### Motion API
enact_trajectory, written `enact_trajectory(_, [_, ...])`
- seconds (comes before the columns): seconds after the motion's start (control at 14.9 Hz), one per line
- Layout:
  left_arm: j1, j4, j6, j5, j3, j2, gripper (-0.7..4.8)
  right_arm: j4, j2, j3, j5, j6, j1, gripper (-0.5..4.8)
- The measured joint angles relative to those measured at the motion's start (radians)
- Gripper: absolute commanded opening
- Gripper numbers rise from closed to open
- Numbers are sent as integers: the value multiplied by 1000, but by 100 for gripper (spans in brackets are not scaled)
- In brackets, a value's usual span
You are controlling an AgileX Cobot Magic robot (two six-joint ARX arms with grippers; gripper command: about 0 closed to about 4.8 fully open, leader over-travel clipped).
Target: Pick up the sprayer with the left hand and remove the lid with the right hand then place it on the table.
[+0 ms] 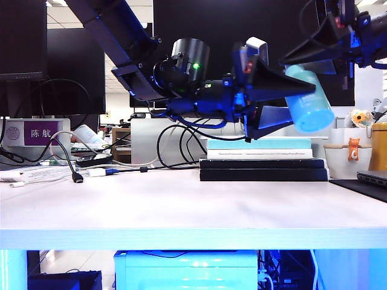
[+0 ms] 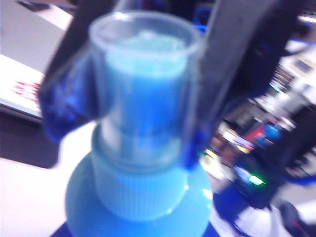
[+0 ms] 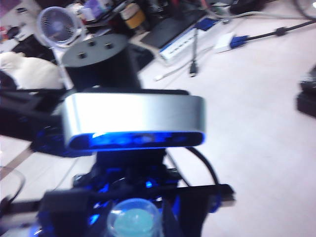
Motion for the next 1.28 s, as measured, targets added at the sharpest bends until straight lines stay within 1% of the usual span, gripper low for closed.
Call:
enact_trajectory(0.13, [-1, -23, 24, -80, 2, -2, 214, 23, 2, 0, 46, 3, 0, -6])
enact_trajectory(0.2, [-2, -52, 53, -113, 3, -6, 214, 32, 3, -1, 62, 3, 0, -6])
enact_trajectory(0.27, [-4, -100, 99, -148, 8, -8, 214, 40, 7, -2, 95, 3, 0, -6])
enact_trajectory(0.34, [-6, -126, 124, -179, 9, -9, 214, 41, 7, -7, 134, 3, 2, -6])
enact_trajectory(0.54, [-9, -171, 151, -234, 11, -14, 214, 55, 8, -11, 187, 9, 5, -6])
enact_trajectory(0.74, [-9, -207, 166, -257, 18, -18, 213, 87, 8, -15, 233, 35, 10, -6])
enact_trajectory(1.01, [-6, -267, 206, -260, 25, -24, 209, 113, 14, -19, 244, 58, 11, -6])
enact_trajectory(1.07, [-6, -272, 211, -248, 26, -24, 209, 112, 14, -19, 243, 60, 11, -6])
enact_trajectory(1.28, [3, -289, 225, -106, 26, -20, 204, 113, 13, -19, 188, 64, 13, -6])
